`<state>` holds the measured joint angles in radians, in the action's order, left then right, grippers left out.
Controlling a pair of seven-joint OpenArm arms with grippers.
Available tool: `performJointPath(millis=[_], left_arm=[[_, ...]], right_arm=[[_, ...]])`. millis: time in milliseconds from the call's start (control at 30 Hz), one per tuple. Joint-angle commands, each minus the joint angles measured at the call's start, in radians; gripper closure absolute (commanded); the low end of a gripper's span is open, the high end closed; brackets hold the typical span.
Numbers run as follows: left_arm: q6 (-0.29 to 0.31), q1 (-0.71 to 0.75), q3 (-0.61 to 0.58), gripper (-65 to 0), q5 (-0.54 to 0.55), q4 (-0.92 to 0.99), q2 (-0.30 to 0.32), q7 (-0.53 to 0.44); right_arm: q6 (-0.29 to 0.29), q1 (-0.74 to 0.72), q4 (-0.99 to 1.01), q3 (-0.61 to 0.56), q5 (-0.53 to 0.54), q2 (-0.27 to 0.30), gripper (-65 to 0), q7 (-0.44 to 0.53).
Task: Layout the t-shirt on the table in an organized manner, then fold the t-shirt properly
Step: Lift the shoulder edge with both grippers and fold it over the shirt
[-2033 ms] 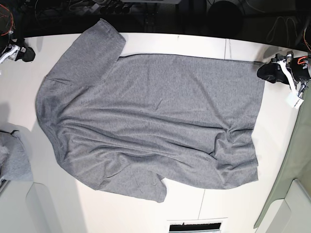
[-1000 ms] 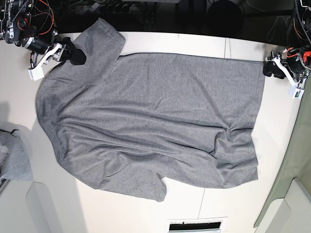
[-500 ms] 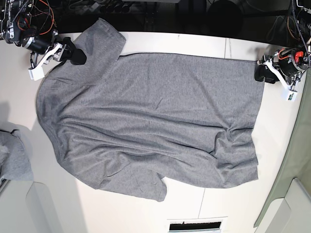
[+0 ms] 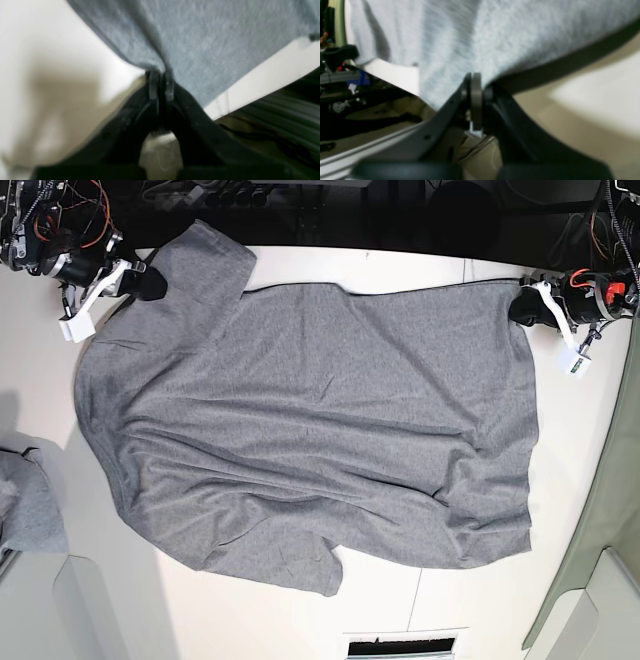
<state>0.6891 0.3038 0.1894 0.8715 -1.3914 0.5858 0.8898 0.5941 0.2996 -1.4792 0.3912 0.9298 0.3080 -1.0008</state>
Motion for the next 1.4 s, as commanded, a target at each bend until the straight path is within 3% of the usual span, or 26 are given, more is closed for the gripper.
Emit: performJointPath(millis=[0,367,567,733,967,1367], left_arm=[[0.009,0.004,0.032,0.0,0.035,-0.034,0.022,0.006],[0.009,0.148,0.279,0.0,0.267,-0.259,0.027,0.159],[0.009,0.22,0.402,0.0,0.309,-0.312,0.027,0.162],[0.009,0.225,0.433,0.0,0.337,-0.312,0.027,0.145],[0.009,0.209,0.365,0.0,0.113,-0.288,0.026,-0.07],[0.009,0.01,0.291,0.0,0.073,-0.087,0.026,-0.078]], right_arm=[[0.008,0.016,-0.046,0.018,0.021,0.023,0.0,0.005],[0.004,0.146,-0.283,0.114,0.023,0.077,0.0,0.001],[0.004,0.199,-0.342,0.153,0.032,0.079,0.0,-0.006],[0.005,0.181,-0.342,0.172,0.039,0.079,0.0,0.026],[0.005,0.02,-0.282,0.169,-0.005,0.077,0.0,0.058],[0.005,-0.229,-0.042,0.122,-0.014,0.071,0.0,0.092]])
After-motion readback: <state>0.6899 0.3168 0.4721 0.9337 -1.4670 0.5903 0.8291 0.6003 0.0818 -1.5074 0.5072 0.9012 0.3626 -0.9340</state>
